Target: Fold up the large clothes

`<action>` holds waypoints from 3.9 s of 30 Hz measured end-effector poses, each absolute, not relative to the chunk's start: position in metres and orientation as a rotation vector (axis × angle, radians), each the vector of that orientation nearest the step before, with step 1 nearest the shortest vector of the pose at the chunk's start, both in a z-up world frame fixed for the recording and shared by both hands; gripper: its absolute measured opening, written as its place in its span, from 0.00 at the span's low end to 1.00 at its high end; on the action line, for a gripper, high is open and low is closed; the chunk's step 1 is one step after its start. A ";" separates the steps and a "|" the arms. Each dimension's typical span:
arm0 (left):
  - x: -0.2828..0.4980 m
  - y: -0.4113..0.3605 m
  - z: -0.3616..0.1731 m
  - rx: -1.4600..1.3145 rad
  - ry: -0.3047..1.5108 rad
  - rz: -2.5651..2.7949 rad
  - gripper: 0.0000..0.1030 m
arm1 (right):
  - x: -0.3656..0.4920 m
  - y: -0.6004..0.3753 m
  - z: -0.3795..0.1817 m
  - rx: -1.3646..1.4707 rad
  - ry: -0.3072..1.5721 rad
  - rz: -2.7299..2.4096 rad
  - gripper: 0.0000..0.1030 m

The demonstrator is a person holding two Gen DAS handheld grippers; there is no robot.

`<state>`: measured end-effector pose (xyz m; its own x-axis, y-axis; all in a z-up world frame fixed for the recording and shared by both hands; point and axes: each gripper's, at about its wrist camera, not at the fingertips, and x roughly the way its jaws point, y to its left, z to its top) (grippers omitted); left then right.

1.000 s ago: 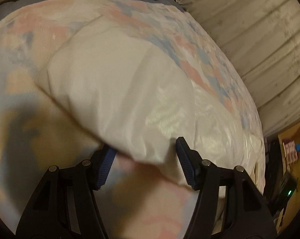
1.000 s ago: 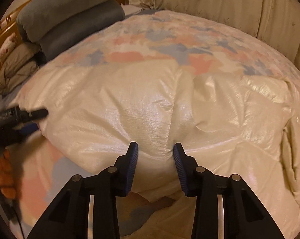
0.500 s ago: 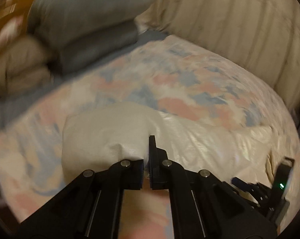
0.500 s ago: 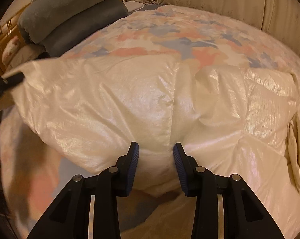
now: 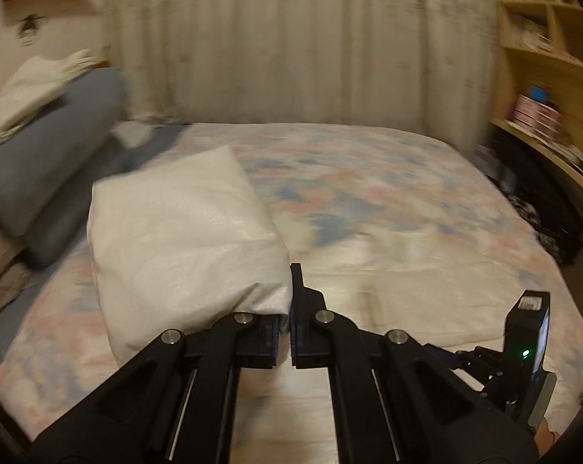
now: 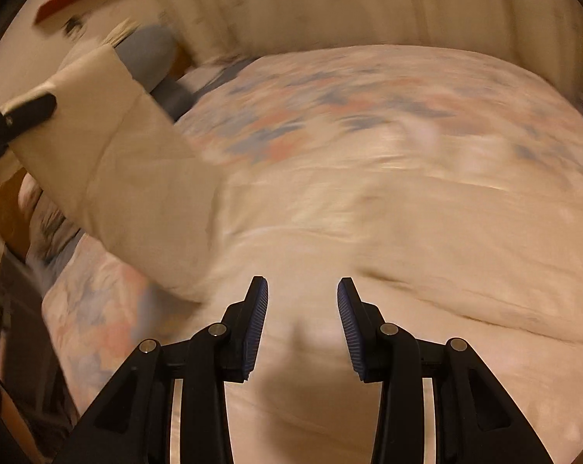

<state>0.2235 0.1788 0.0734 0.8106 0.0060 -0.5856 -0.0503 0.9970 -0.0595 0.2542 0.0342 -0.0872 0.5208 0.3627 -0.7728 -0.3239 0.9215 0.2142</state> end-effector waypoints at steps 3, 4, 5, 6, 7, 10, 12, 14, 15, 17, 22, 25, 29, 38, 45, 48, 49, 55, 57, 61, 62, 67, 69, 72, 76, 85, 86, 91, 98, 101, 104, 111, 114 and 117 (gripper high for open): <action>0.246 0.108 0.052 -0.044 0.658 -0.053 0.01 | 0.254 -0.037 -0.084 0.095 0.915 0.312 0.37; 0.256 0.083 0.038 -0.032 0.685 -0.085 0.01 | 0.254 -0.059 -0.085 0.113 0.907 0.283 0.37; 0.261 0.067 0.028 -0.028 0.702 -0.108 0.01 | 0.254 -0.082 -0.086 0.130 0.903 0.255 0.37; 0.269 0.046 0.013 -0.020 0.731 -0.134 0.01 | 0.254 -0.100 -0.089 0.146 0.904 0.229 0.37; 0.277 0.025 -0.005 -0.002 0.766 -0.157 0.01 | 0.254 -0.117 -0.093 0.159 0.906 0.209 0.37; 0.290 -0.016 -0.051 0.048 0.834 -0.181 0.02 | 0.255 -0.166 -0.109 0.204 0.927 0.146 0.37; 0.299 -0.035 -0.083 0.068 0.892 -0.195 0.02 | 0.254 -0.190 -0.120 0.221 0.944 0.124 0.37; 0.304 -0.042 -0.104 0.075 0.927 -0.206 0.10 | 0.253 -0.204 -0.130 0.231 0.962 0.110 0.38; 0.306 -0.045 -0.112 0.070 0.939 -0.222 0.13 | 0.249 -0.206 -0.136 0.235 0.968 0.110 0.40; 0.309 -0.043 -0.121 0.039 0.953 -0.267 0.30 | 0.250 -0.214 -0.145 0.255 0.980 0.119 0.50; 0.306 -0.033 -0.115 -0.016 0.916 -0.339 0.54 | 0.249 -0.205 -0.153 0.271 0.958 0.155 0.61; 0.302 -0.024 -0.104 -0.030 0.894 -0.348 0.55 | 0.251 -0.189 -0.147 0.251 0.944 0.181 0.61; 0.283 0.003 -0.086 -0.068 0.882 -0.330 0.55 | 0.265 -0.165 -0.136 0.220 0.940 0.205 0.61; 0.231 0.064 -0.052 -0.124 0.862 -0.297 0.57 | 0.262 -0.146 -0.114 0.223 0.931 0.259 0.73; 0.191 0.094 -0.030 -0.156 0.856 -0.236 0.58 | 0.251 -0.138 -0.097 0.186 0.914 0.283 0.77; 0.179 0.103 -0.019 -0.152 0.849 -0.198 0.58 | 0.252 -0.138 -0.096 0.181 0.924 0.275 0.77; 0.177 0.106 -0.017 -0.151 0.844 -0.193 0.58 | 0.255 -0.140 -0.097 0.184 0.928 0.277 0.77; 0.204 0.148 -0.024 -0.163 0.865 -0.102 0.58 | 0.297 -0.148 -0.112 0.197 0.980 0.248 0.77; 0.219 0.168 -0.035 -0.176 0.877 -0.055 0.58 | 0.318 -0.151 -0.126 0.214 1.012 0.241 0.77; 0.250 0.200 -0.063 -0.203 0.915 0.041 0.56 | 0.351 -0.152 -0.157 0.246 1.066 0.223 0.76; 0.256 0.205 -0.070 -0.217 0.928 0.053 0.49 | 0.356 -0.149 -0.162 0.244 1.067 0.220 0.74; 0.275 0.211 -0.087 -0.250 0.940 0.082 0.25 | 0.361 -0.116 -0.156 0.140 1.028 0.327 0.09; 0.279 0.203 -0.080 -0.238 0.892 0.078 0.25 | 0.356 -0.105 -0.130 0.063 0.910 0.327 0.08; 0.294 0.189 -0.072 -0.212 0.843 0.070 0.25 | 0.362 -0.113 -0.096 0.108 0.790 0.294 0.08; 0.321 0.168 -0.083 -0.171 0.857 0.081 0.25 | 0.385 -0.126 -0.107 0.113 0.839 0.171 0.08; 0.352 0.134 -0.123 0.011 0.897 0.115 0.25 | 0.396 -0.138 -0.174 0.105 0.994 0.100 0.20; 0.352 0.133 -0.122 0.019 0.899 0.112 0.25 | 0.397 -0.138 -0.172 0.101 1.005 0.098 0.29; 0.340 0.139 -0.098 -0.011 0.897 0.062 0.25 | 0.377 -0.148 -0.143 0.104 0.967 0.088 0.53; 0.326 0.132 -0.052 -0.082 0.797 0.042 0.25 | 0.354 -0.122 -0.085 0.075 0.847 0.153 0.53; 0.335 0.122 -0.051 -0.104 0.807 0.050 0.25 | 0.366 -0.088 -0.081 0.041 0.831 0.213 0.53; 0.351 0.115 -0.064 -0.146 0.827 0.064 0.25 | 0.380 -0.055 -0.090 0.029 0.837 0.275 0.53; 0.382 0.112 -0.111 -0.134 0.870 0.110 0.25 | 0.412 -0.016 -0.145 -0.033 0.904 0.282 0.51; 0.387 0.110 -0.125 -0.086 0.864 0.110 0.25 | 0.418 -0.027 -0.160 -0.078 0.885 0.242 0.47; 0.390 0.116 -0.132 -0.073 0.856 0.120 0.25 | 0.426 -0.055 -0.168 -0.079 0.869 0.185 0.33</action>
